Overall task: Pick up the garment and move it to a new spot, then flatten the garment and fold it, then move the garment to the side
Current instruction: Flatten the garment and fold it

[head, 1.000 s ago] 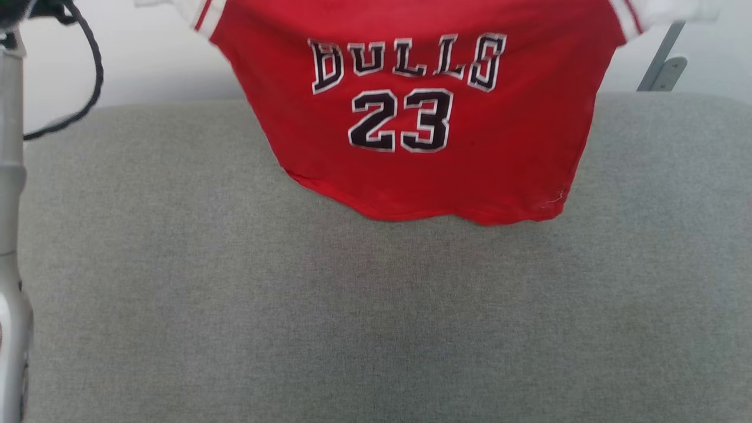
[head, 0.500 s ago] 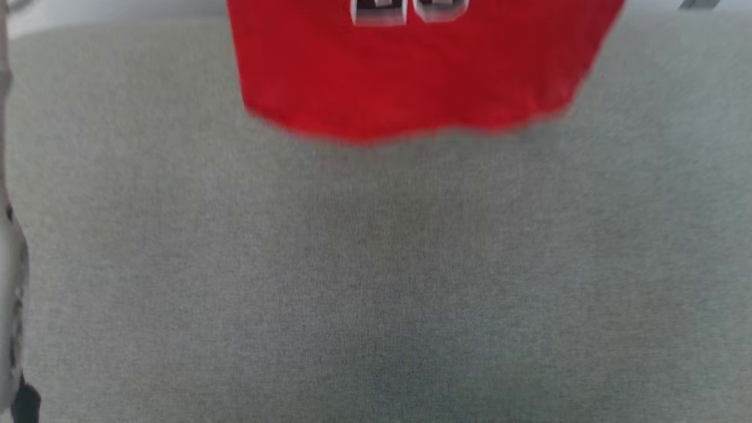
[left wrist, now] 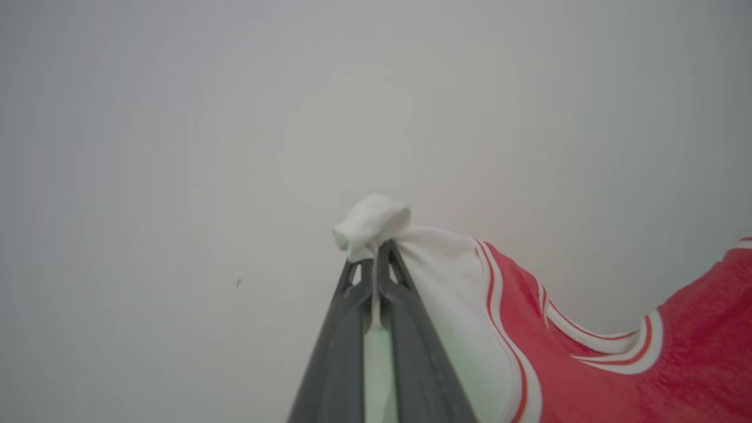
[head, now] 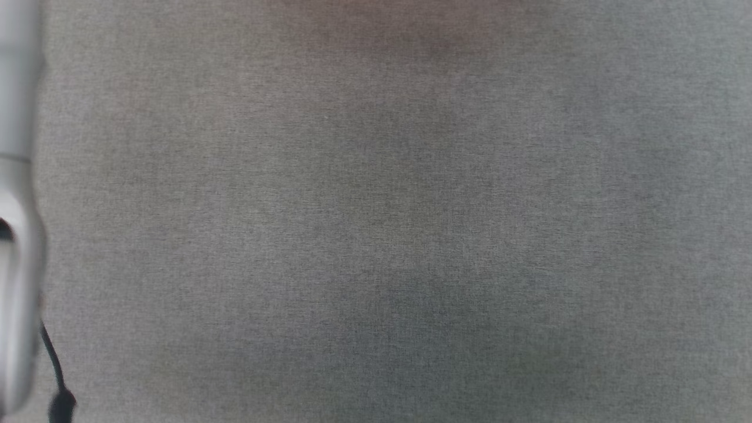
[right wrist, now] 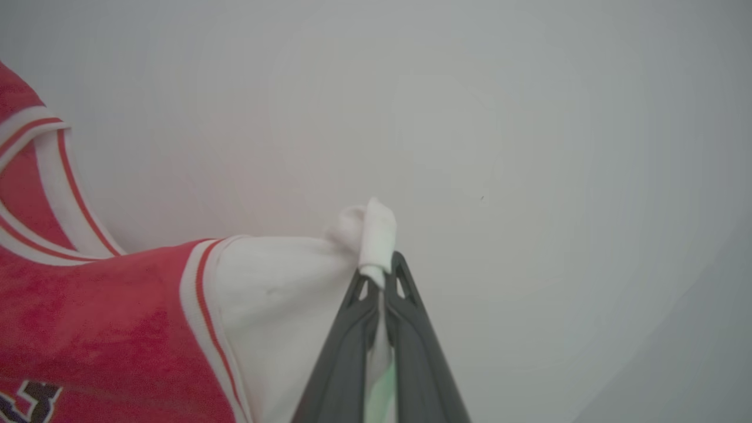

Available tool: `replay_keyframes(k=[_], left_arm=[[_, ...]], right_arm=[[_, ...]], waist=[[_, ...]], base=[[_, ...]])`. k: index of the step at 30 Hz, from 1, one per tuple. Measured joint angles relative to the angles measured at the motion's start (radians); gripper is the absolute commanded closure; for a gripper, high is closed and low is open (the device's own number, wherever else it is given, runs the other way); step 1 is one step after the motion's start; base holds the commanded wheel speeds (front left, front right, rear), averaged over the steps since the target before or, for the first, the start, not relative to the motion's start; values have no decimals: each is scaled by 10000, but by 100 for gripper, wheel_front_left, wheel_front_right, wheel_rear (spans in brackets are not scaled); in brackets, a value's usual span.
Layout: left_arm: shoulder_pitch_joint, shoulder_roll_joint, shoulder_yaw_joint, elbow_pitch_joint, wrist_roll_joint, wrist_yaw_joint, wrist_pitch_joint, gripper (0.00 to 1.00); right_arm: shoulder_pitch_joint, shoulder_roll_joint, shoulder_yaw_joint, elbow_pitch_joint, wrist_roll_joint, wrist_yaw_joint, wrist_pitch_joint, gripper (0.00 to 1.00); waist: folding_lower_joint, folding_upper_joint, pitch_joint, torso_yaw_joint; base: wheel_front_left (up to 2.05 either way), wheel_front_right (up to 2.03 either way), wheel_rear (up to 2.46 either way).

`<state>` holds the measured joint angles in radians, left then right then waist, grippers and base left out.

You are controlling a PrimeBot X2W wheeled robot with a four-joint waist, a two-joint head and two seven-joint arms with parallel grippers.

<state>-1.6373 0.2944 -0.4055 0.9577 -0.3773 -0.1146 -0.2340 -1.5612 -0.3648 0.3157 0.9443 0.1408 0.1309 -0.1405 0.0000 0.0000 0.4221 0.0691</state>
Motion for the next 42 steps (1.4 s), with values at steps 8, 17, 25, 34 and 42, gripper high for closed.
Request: replay_keyframes(k=[8, 17, 25, 34, 42], left_arm=[[2014, -153, -683, 1396, -915, -128, 878, 100], [4580, 276, -1524, 485, -3175, -142, 3329, 100], [7503, 1333, -1852, -2061, -4963, -142, 4711, 100], [10399, 2571, -1896, -5104, -5515, 855, 5799, 100], [12706, 3672, -1726, -7436, -5636, 2656, 6220, 100]], right_arm=[[2143, 23, 1413, -174, 2543, 2, 1074, 100], [4938, -1300, 2324, -2888, 5254, 0, 3233, 100], [8045, -2909, 2050, -6073, 6520, 0, 4865, 100], [10669, -4100, 1661, -8487, 6834, 0, 5699, 100], [12749, -4987, 1371, -9812, 7106, 0, 6554, 100]], waist=[[-1, 0, -199, 106], [0, 0, -721, 134], [0, 0, -1142, 119], [0, 0, -1237, 114], [0, 0, -1257, 82]], base=[[0, 0, 0], [0, 0, 0], [0, 0, 0], [0, 0, 0], [0, 0, 0]])
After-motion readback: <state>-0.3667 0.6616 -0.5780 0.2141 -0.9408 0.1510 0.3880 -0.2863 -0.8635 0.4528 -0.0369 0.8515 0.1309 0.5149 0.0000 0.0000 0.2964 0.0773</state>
